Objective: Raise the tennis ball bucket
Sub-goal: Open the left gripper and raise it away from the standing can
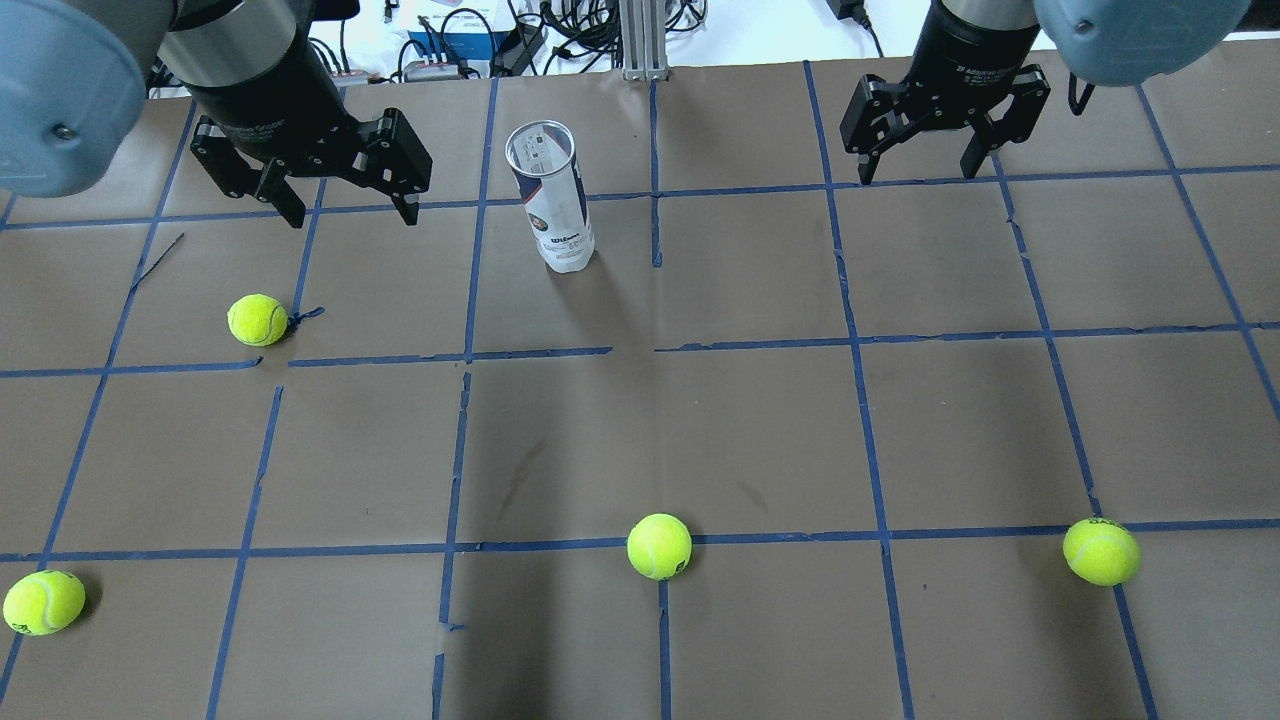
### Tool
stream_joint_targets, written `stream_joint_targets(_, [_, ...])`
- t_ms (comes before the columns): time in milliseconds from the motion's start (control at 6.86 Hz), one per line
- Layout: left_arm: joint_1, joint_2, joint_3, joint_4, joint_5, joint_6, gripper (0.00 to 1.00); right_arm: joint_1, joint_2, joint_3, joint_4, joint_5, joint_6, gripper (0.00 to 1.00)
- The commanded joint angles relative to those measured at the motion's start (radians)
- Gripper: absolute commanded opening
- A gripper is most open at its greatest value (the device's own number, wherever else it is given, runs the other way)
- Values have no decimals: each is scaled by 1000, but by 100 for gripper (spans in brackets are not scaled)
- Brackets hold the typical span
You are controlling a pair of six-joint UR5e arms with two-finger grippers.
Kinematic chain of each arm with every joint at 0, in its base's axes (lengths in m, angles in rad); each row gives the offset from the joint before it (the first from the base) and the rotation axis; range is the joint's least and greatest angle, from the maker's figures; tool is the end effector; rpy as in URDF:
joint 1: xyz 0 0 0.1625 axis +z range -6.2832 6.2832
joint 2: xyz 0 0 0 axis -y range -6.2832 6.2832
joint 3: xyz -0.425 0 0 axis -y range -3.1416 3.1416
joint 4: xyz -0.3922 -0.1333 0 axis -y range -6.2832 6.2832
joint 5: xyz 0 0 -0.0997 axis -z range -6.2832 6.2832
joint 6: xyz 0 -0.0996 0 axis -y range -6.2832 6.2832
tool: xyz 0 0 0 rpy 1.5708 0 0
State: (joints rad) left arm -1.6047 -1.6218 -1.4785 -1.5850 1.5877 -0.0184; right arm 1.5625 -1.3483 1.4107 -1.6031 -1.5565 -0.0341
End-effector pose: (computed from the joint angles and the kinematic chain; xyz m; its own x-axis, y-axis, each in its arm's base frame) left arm -0.1490 -0.5111 0.5063 -0.9998 0.0150 -0.0164 0.0155 0.9995 -0.0274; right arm 0.1299 -0.5830 0.4500 -0.9996 -0.0254 -0.0153 -0.0258 0.9992 0.0296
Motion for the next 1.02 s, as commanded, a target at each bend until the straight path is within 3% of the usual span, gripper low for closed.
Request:
stream_joint_targets(0, [6, -1, 12, -1, 0, 0, 100, -1, -3, -1, 0, 1, 0, 100])
stream_joint_targets(875, [9, 11, 10, -10, 2, 0, 100, 4, -5, -10, -1, 1, -3, 100])
